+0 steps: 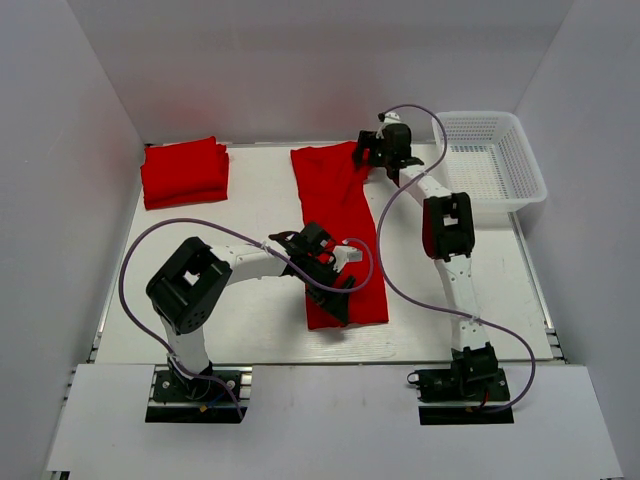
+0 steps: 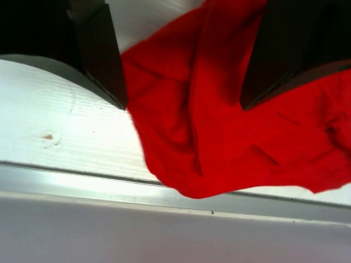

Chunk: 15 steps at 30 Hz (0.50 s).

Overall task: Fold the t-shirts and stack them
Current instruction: Rotate the tshirt 90 degrees

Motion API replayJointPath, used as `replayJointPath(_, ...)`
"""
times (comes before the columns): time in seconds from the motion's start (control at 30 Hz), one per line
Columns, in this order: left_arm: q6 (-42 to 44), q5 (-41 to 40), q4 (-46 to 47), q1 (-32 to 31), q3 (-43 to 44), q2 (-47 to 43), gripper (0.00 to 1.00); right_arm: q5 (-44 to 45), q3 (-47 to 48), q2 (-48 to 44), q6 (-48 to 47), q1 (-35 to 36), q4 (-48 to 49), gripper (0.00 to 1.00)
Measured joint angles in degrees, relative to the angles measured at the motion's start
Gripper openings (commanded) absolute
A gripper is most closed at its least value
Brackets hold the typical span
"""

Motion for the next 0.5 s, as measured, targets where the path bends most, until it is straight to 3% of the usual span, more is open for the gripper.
replayJointPath(0.3,0.42,-3.96,-4.57,-0.07,3.02,0.0,1.0,-0.79,-2.8,-8.9,-4.31,-0.09,-3.1,0.9)
replayJointPath(0.5,-0.39,-14.23,-11.06,-0.07,14.95,-0.13,1.0,1.22,-9.81,-23.45,-5.84,0.15,-7.65,0.9)
